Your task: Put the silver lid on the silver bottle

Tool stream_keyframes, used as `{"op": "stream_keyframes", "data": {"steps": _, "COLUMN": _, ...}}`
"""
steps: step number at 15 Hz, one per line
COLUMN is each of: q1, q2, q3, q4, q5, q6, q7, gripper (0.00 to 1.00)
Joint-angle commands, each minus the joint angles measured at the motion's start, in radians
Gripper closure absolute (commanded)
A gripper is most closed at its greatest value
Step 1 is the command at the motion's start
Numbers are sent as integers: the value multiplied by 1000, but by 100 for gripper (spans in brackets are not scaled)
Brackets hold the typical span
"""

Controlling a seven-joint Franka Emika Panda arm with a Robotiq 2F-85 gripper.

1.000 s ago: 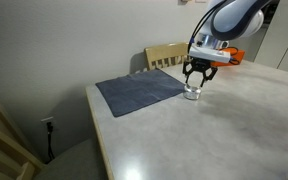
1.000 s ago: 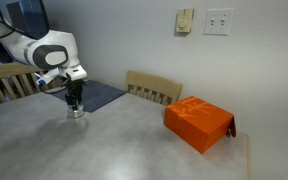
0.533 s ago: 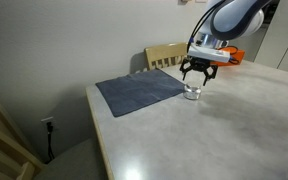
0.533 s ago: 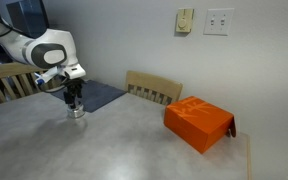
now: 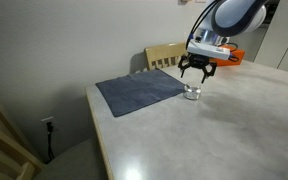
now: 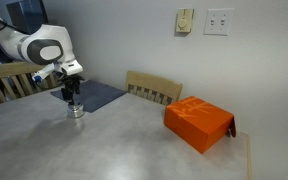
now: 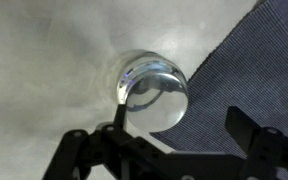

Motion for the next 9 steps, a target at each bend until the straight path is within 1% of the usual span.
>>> {"op": "stream_keyframes", "data": {"steps": 1, "q1": 10, "q2": -40, "q3": -10, "q4": -51, "q5": -14, "q6": 29, "q7": 13, "gripper": 0}}
{"op": "stream_keyframes", "data": {"steps": 4, "q1": 5, "q2": -40, "q3": -4, "q4": -53, "q5": -5, "q6": 28, "q7": 9, "gripper": 0}}
{"op": "stream_keyframes", "data": {"steps": 5, "q1": -12, "q2": -36, "q3": 16, "q4": -48, "q5": 15, "q6": 15, "q7": -13, "gripper": 0}}
{"op": "stream_keyframes", "data": {"steps": 6, "q1": -2, "q2": -4, "q3": 3, "q4": -6, "q5": 1, "q6": 8, "q7": 0, "gripper": 0}}
{"op": "stream_keyframes", "data": {"steps": 9, "q1": -2, "q2": -4, "q3": 5, "q4": -8, "q5": 2, "q6": 8, "q7": 0, "gripper": 0}}
